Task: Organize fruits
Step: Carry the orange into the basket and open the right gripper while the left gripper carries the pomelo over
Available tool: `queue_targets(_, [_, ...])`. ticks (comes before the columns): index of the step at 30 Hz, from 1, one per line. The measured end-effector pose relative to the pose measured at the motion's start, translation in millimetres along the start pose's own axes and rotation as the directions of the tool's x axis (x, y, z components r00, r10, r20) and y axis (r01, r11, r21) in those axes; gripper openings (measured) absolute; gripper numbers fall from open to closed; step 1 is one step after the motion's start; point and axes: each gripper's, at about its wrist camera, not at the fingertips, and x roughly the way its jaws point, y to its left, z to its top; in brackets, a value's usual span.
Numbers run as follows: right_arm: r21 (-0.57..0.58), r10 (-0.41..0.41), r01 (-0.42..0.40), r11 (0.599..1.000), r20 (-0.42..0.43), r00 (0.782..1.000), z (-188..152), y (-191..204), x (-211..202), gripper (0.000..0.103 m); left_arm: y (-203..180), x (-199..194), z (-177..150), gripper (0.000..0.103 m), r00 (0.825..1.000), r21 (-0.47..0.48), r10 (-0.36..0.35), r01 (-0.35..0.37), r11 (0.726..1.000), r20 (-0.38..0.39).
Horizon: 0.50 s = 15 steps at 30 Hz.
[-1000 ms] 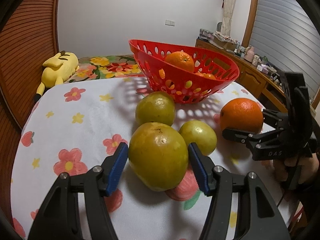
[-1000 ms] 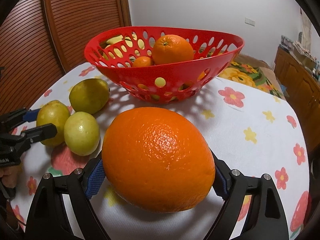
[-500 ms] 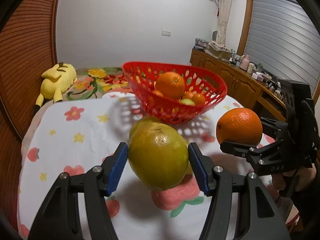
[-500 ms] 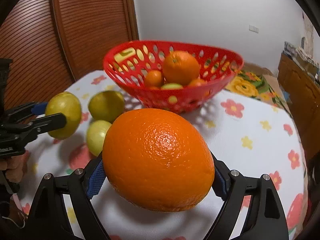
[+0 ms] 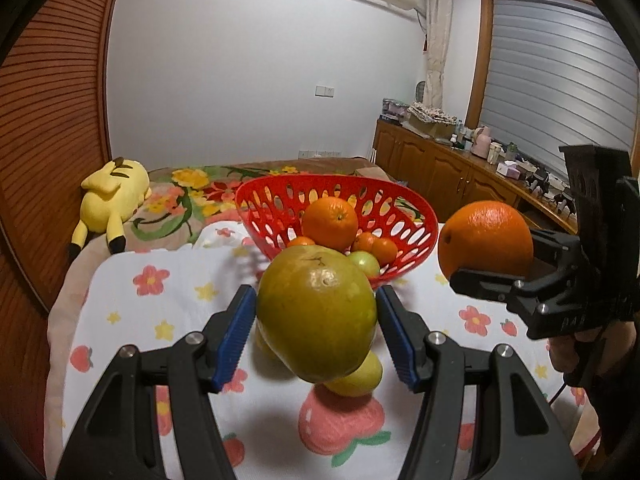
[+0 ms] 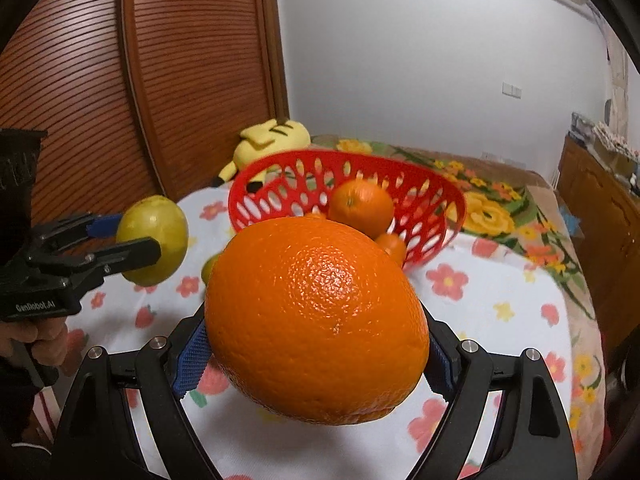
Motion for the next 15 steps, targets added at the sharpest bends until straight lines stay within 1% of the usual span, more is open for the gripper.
queue_targets(7, [-0.013,-0.016,0.016,1.000,0.002,1.000,20.1,-13.4,12.1,0.089,0.0,9.0,15.5,0.061,1.000,0.008,-0.005,0.005,1.000,0.010])
queue_targets(15, [-0.061,-0.031,0.028,0.998,-0.046,0.998,34.3,-20.4,41.8,0.089,3.5,23.2,30.1,0.061,1.000,0.009,-0.001,0.001,1.000,0.011])
